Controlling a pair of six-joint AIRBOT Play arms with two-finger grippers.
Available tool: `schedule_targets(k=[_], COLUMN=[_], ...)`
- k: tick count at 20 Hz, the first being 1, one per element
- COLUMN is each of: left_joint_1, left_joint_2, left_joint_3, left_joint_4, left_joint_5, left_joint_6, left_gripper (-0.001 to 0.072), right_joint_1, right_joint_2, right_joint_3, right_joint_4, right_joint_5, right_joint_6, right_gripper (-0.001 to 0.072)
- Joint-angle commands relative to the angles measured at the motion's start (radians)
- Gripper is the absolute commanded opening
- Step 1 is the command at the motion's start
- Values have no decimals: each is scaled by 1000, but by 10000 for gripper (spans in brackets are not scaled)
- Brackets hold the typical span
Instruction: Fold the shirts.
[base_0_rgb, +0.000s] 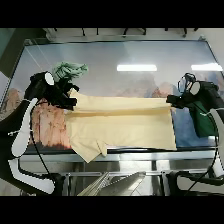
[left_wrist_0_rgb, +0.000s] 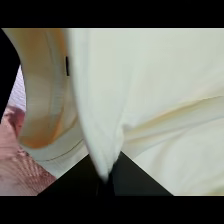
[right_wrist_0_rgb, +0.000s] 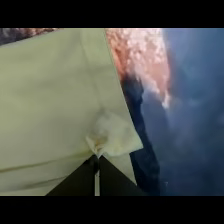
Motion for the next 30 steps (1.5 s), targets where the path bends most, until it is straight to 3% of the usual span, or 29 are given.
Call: schedule_targets(k=[1, 2, 3, 4, 5, 8, 10, 14, 18, 26, 30], left_joint_1=[0, 0, 1, 3, 4, 24, 71, 229, 410, 357, 248], left_joint_2=[3, 3, 3, 3, 9, 86, 206, 472, 602, 523, 444], left_joint_3=[-34, -32, -32, -32, -32, -35, -99, -460, -790, -958, -958], left_joint_4=[-9, -38, -70, -90, -108, -96, -99, -139, -294, -298, -425], left_joint_5=[14, 14, 12, 1, -21, -103, -130, -113, -48, 42, 149], left_joint_6=[-1, 0, -8, -32, -39, -39, -39, -40, -11, 27, 34], left_gripper=[15, 60, 436, 652, 664, 663, 662, 663, 663, 663, 662], right_joint_1=[0, 0, 0, 0, 0, -35, -95, -227, -245, -243, -243], right_joint_2=[-11, -9, -8, -5, 2, 80, 139, 278, 366, 391, 391], right_joint_3=[-5, -1, 14, 43, 71, 104, 79, -60, -121, -121, -121], right_joint_4=[29, 34, 34, 37, 36, 44, 138, 317, 415, 441, 440], right_joint_5=[37, 49, 89, 160, 229, 368, 430, 379, 338, 320, 320], right_joint_6=[14, 14, -1, -39, -73, -130, -178, -259, -279, -286, -286], right_gripper=[46, 328, 720, 701, 701, 701, 701, 701, 701, 701, 700])
